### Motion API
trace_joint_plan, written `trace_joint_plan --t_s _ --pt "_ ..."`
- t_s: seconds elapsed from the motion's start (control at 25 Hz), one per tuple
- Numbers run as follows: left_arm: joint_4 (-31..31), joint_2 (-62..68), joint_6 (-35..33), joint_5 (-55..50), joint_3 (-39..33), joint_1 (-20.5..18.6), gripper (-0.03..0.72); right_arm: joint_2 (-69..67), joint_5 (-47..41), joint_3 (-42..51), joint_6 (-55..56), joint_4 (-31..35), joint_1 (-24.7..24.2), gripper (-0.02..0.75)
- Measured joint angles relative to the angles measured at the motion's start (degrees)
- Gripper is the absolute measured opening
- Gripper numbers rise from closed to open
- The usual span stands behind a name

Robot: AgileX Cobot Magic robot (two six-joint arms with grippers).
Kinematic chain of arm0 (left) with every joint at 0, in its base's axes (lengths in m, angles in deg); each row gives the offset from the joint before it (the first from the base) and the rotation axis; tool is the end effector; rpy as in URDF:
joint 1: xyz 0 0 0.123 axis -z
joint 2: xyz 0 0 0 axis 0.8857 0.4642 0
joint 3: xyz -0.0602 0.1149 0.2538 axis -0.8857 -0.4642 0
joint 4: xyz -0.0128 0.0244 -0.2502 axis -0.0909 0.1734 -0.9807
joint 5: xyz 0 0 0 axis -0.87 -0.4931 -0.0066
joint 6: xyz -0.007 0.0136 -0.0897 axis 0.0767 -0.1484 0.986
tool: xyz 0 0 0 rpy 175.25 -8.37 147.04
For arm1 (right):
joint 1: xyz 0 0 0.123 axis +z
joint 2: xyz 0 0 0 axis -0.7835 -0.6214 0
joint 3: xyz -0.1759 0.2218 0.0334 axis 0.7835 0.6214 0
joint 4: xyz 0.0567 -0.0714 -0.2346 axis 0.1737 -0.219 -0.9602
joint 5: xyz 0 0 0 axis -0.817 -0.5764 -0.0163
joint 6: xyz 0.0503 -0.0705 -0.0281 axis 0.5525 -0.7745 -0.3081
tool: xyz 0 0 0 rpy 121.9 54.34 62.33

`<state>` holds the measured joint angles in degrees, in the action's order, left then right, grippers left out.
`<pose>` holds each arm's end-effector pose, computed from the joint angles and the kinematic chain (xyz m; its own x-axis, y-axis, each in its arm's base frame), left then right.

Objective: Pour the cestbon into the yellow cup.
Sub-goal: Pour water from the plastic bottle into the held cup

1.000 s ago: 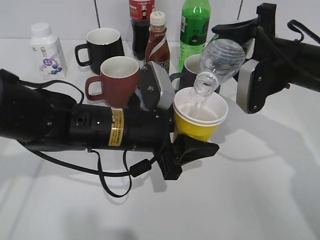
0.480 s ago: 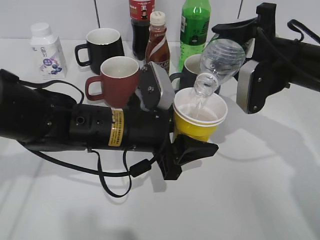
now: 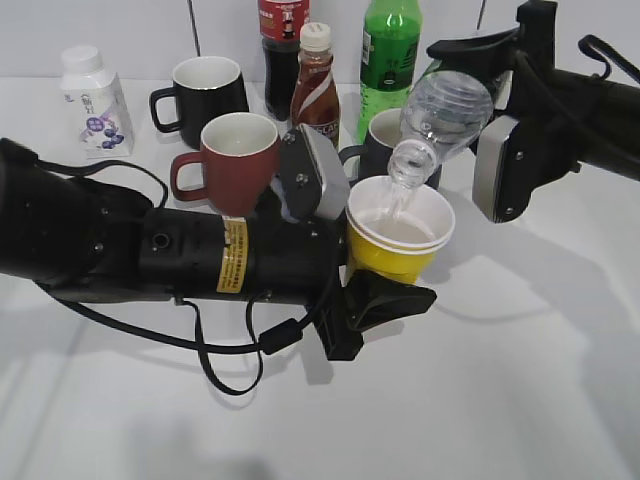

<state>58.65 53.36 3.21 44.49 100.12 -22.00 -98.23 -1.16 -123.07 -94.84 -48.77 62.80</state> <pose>0.2355 -0.2719 0.1566 -0.0460 0.3314 -0.9424 0.9858 0.1676 0.0108 0.3122 0.1159 0.2183 0.7304 -0.6817 0.0423 -0.0097 -0.0723 -0.9973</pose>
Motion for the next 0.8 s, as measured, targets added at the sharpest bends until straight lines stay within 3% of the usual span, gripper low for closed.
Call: trace_joint_plan --t_s 0.8 --pt "0.1 0.0 0.0 0.0 0.0 0.0 0.436 0.1 1.4 0.0 -0.4 0.3 0.0 0.449"
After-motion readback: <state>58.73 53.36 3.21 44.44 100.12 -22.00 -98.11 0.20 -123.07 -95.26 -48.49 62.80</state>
